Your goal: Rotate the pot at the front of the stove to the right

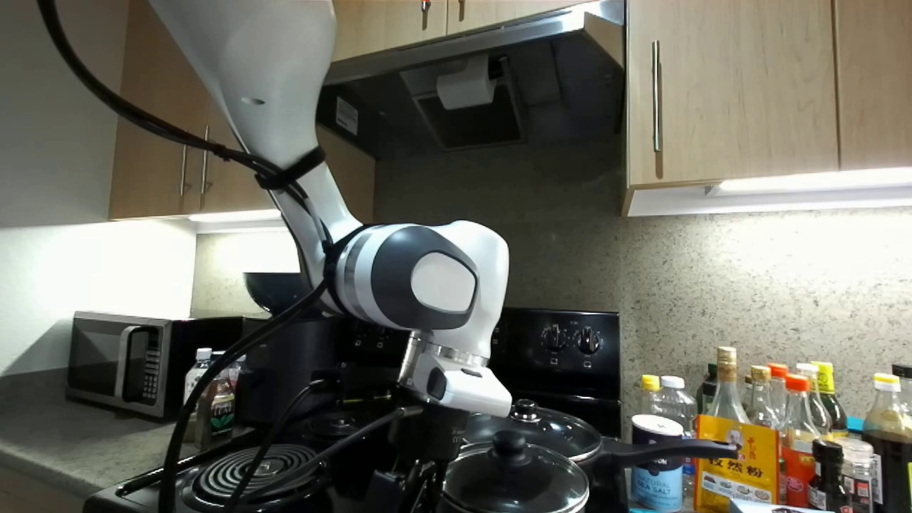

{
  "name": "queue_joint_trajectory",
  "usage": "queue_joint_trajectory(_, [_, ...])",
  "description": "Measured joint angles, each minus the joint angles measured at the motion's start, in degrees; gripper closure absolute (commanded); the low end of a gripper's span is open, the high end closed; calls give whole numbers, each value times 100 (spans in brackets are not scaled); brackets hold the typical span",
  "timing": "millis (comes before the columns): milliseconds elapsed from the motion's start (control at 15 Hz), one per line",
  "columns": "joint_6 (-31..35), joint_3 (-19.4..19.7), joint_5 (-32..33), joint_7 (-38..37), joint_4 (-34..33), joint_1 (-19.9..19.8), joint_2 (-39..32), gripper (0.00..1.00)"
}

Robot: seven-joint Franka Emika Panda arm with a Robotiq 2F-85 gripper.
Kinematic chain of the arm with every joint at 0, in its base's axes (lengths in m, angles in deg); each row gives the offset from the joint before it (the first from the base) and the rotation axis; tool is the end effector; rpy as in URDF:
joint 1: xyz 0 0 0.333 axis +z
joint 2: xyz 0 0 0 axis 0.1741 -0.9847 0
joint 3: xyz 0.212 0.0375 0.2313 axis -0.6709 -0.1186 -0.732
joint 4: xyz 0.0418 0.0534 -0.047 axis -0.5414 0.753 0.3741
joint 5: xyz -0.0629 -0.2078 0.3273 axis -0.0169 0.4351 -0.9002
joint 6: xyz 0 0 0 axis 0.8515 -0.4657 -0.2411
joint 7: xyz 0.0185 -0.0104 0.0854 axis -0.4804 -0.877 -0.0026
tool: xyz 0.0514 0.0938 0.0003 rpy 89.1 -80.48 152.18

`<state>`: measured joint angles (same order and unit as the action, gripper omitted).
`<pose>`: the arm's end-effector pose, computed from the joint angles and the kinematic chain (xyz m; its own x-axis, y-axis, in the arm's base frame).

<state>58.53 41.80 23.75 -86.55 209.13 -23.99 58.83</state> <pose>0.3295 -0.1307 0.2838 0.0474 -0.9842 -0.1705 -0.9759 -0.0821 0.2024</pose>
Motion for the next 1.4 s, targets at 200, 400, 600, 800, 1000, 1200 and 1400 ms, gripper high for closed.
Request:
queue_joint_trajectory(200, [2, 39, 0, 0, 17, -26, 0, 0])
queue_joint_trajectory(400, [2, 36, 0, 0, 17, -23, 3, 0])
queue_joint_trajectory(600, [-1, -58, 0, 0, 13, 9, 83, 0])
queue_joint_trajectory(800, [-91, -277, 0, -1, 12, 108, 338, 0])
queue_joint_trajectory(1000, [-352, -508, -2, -30, -7, 228, 688, 0])
queue_joint_trajectory(1200, [-562, -746, -3, -156, -54, 302, 1063, 0])
queue_joint_trajectory(1400, [-599, -1038, -3, -435, -72, 325, 1457, 0])
